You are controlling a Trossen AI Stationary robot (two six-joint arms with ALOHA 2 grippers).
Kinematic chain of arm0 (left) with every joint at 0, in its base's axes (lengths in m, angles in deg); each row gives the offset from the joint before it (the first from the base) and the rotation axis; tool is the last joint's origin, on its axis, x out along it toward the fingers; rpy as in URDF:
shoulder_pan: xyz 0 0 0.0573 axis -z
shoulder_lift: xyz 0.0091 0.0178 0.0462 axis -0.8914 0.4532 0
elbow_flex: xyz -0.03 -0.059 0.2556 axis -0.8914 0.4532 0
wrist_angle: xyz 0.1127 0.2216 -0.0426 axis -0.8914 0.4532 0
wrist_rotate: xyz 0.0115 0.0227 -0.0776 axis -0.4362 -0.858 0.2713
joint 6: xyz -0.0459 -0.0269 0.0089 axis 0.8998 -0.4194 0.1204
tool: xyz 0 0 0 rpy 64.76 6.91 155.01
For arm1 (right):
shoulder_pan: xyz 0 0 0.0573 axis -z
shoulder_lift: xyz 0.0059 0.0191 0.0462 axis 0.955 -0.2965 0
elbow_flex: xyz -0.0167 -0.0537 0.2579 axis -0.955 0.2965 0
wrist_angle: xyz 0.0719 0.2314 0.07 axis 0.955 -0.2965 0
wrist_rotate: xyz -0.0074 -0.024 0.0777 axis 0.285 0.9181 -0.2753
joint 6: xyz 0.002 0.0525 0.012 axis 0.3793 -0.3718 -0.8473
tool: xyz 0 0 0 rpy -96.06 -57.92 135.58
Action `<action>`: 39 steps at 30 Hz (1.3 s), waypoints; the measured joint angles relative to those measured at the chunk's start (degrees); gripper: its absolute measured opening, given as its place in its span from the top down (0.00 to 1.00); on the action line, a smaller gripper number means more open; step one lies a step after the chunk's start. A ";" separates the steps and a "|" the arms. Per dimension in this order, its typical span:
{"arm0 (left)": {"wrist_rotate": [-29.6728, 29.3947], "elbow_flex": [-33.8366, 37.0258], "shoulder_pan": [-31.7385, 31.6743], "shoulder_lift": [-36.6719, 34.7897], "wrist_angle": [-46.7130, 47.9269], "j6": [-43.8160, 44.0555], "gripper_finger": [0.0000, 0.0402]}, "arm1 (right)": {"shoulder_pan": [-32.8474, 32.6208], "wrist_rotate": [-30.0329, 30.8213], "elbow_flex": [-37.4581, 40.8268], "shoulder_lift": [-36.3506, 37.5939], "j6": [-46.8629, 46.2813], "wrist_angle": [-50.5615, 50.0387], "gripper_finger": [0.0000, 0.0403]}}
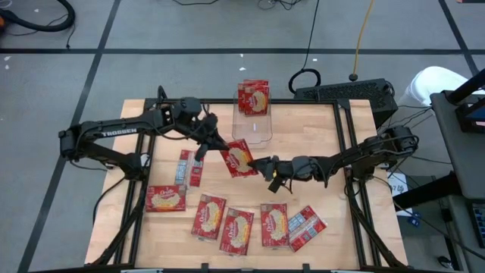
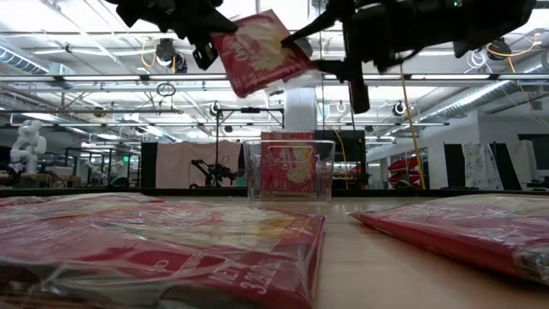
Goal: Sort popcorn bags into baskets
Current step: Put the red popcorn pack into the transparent bin
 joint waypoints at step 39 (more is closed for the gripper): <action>-18.35 -16.70 -16.81 14.95 -4.92 -30.23 0.93 | -11.09 14.85 4.00 0.02 -98.24 -2.69 0.58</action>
